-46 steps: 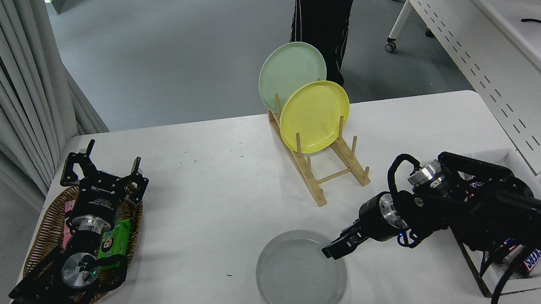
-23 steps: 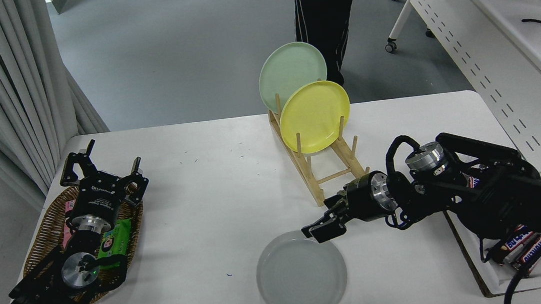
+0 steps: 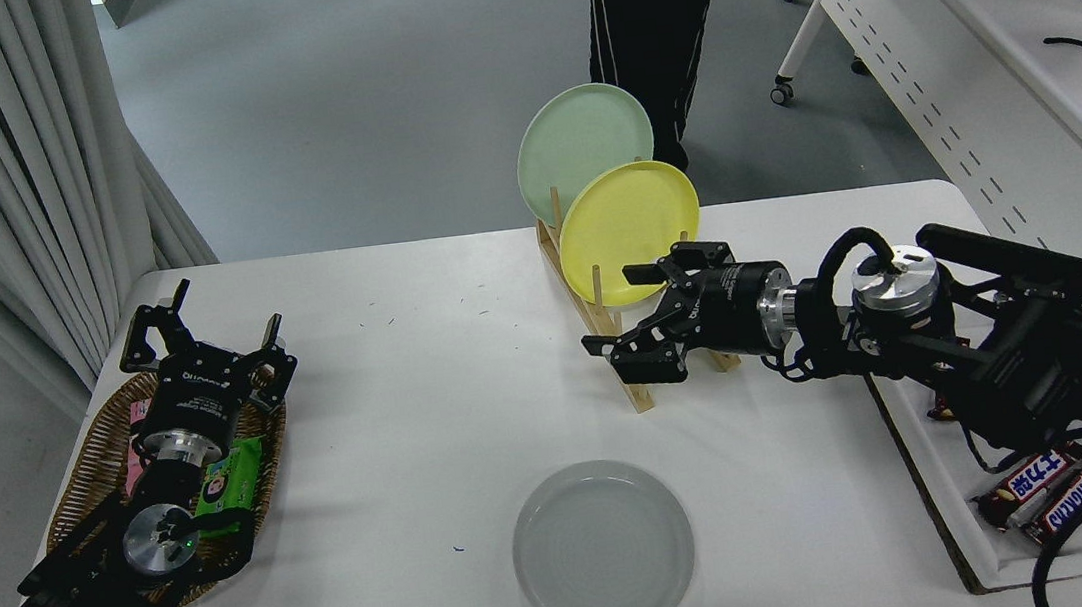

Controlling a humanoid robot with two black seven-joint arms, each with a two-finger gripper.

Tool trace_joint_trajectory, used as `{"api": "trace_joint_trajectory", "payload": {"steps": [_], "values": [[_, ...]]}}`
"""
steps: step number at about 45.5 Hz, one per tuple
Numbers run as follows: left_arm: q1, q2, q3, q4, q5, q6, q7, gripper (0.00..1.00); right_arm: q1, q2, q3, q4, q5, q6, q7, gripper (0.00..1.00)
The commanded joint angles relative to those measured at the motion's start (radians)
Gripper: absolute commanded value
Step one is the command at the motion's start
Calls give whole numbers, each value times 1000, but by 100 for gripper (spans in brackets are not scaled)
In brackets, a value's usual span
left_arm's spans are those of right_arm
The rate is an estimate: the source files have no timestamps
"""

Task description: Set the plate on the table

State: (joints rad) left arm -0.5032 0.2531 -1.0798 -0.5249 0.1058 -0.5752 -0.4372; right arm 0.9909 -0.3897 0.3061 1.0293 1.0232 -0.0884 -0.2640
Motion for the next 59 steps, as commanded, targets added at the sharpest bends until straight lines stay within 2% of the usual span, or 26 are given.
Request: {"api": "trace_joint_trajectory", "payload": {"steps": [1,8,16,23,32,38,50,59], "values": [[0,0,0,0,0,0,0,100,-18,-34,7,-63,-95,85,245,100],[0,0,0,0,0,0,0,100,-43,-54,25,-121,-144,119,448,100],[0,0,0,0,0,0,0,100,-100,-55,128,-231,-273,147,558,100],[0,0,0,0,0,0,0,100,-185,-52,295,-282,-466,168,572,100],[0,0,0,0,0,0,0,100,-314,0,566,-308,-791,300,617,100],[0,0,0,0,0,0,0,100,-379,32,665,-328,-977,309,615,100],[0,0,0,0,0,0,0,100,-468,63,685,-337,-1144,345,620,100],[0,0,0,0,0,0,0,100,-471,78,734,-386,-1155,346,640,100]]}}
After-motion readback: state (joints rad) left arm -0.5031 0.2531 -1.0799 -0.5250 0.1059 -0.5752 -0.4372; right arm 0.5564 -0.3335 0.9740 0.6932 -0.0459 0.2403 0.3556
